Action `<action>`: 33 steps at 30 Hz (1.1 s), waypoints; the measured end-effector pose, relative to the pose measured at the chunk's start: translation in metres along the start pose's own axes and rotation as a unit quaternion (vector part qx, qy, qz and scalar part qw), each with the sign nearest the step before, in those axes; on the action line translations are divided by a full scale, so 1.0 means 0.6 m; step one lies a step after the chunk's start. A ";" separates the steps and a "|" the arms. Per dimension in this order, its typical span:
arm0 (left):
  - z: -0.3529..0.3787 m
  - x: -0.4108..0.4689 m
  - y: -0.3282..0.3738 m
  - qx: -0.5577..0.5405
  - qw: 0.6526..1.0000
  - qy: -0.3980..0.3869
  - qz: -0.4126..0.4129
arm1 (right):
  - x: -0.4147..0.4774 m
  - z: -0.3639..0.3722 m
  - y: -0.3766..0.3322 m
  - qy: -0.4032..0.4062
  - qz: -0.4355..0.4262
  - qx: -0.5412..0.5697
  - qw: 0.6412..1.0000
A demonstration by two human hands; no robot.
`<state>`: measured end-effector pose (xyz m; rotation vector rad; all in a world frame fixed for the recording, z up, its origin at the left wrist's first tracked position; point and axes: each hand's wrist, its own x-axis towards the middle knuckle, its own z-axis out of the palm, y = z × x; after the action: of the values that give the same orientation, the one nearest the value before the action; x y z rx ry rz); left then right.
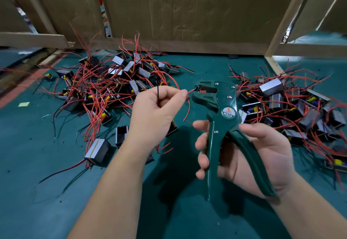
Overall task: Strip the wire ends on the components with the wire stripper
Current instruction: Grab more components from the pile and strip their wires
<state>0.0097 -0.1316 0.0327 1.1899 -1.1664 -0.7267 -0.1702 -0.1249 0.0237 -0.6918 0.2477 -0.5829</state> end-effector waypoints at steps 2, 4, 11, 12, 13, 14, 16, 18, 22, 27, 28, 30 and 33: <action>-0.003 0.001 -0.002 0.016 1.000 -0.006 0.003 | -0.001 -0.001 0.000 -0.007 0.011 -0.006 1.000; -0.006 0.003 -0.004 0.031 0.999 -0.013 0.003 | -0.003 -0.001 0.002 -0.007 0.019 -0.009 1.000; -0.008 0.004 -0.006 0.060 0.998 -0.028 0.016 | -0.005 -0.002 0.003 0.032 0.048 -0.058 0.997; -0.009 0.004 -0.008 0.066 0.997 -0.031 0.016 | -0.005 -0.002 0.003 0.040 0.052 -0.062 0.996; -0.011 0.005 -0.010 0.074 0.997 -0.032 0.017 | -0.005 -0.001 0.002 0.049 0.053 -0.067 0.995; -0.012 0.006 -0.012 0.082 0.996 -0.033 0.020 | -0.004 0.000 0.002 0.060 0.053 -0.073 0.994; -0.009 0.004 -0.012 0.102 0.994 -0.038 0.028 | -0.002 0.004 0.003 0.094 0.053 -0.081 0.991; 0.000 0.001 -0.009 0.087 0.995 -0.034 0.018 | -0.001 0.009 0.005 0.134 0.048 -0.089 0.986; 0.004 0.001 0.002 -0.108 0.993 -0.039 -0.035 | 0.003 0.018 0.011 0.183 0.029 -0.100 0.978; 0.010 -0.006 -0.009 0.073 0.991 -0.109 0.029 | 0.016 0.016 0.012 0.214 -0.011 -0.059 0.975; 0.011 -0.007 -0.012 0.079 0.989 -0.116 0.036 | 0.016 0.012 0.011 0.205 -0.030 -0.041 0.977; 0.008 -0.005 -0.010 0.072 0.992 -0.105 0.017 | 0.013 0.005 0.005 0.199 -0.071 -0.022 0.977; -0.003 0.005 -0.016 0.069 0.995 -0.075 -0.015 | 0.005 -0.002 -0.006 0.174 -0.080 -0.011 0.981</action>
<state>0.0135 -0.1367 0.0247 1.2869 -1.3440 -0.7790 -0.1700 -0.1294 0.0254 -0.6318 0.5273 -0.8577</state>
